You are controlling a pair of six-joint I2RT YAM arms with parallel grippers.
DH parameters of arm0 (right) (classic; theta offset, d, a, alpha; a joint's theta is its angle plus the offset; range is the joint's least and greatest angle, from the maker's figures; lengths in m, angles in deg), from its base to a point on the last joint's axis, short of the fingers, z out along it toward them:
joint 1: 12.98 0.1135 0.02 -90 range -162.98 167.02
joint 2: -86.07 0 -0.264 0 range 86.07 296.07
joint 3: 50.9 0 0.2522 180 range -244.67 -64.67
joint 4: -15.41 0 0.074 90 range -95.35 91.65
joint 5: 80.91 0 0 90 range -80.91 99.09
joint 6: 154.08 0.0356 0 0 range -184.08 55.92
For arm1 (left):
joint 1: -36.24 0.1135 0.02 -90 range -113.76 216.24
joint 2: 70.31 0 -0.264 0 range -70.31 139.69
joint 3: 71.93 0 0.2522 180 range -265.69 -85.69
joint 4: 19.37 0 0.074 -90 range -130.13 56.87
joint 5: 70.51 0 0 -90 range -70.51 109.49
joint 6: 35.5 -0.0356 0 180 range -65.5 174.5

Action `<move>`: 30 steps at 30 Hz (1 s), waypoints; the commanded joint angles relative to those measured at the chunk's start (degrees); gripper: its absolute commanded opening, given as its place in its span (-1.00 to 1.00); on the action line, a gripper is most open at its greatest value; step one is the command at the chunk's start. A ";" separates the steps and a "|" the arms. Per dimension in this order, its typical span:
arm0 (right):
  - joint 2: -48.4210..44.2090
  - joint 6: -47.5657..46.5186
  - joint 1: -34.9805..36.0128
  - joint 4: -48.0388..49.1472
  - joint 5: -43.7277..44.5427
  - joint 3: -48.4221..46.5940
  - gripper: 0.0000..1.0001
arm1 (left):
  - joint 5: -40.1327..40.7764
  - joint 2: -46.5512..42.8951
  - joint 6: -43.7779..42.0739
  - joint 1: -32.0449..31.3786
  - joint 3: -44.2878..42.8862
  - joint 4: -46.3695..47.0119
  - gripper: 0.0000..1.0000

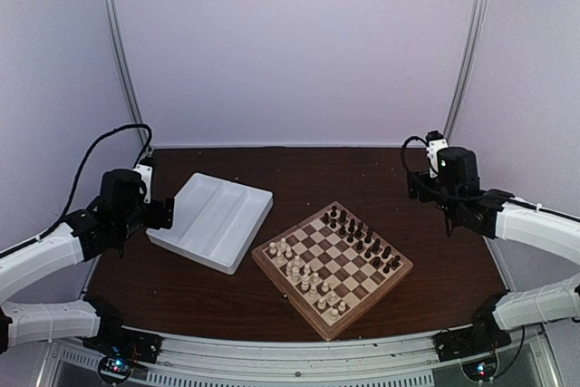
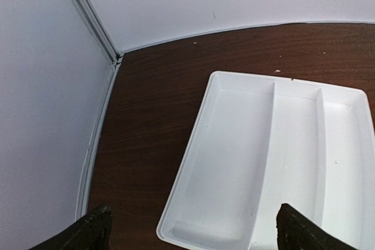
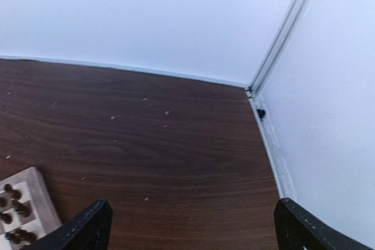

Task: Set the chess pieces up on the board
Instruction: Reset both arms

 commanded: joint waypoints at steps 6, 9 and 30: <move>-7.25 -6.77 -10.32 26.68 0.44 19.24 1.00 | 2.51 -2.91 -3.42 8.24 8.78 13.69 0.95; -4.29 -8.16 -13.50 30.37 -4.99 21.65 1.00 | 2.26 -1.30 -4.19 9.84 10.83 18.77 0.95; 23.38 -4.84 -28.15 54.76 -24.44 19.93 1.00 | -13.15 16.40 -10.69 21.48 16.22 47.52 0.95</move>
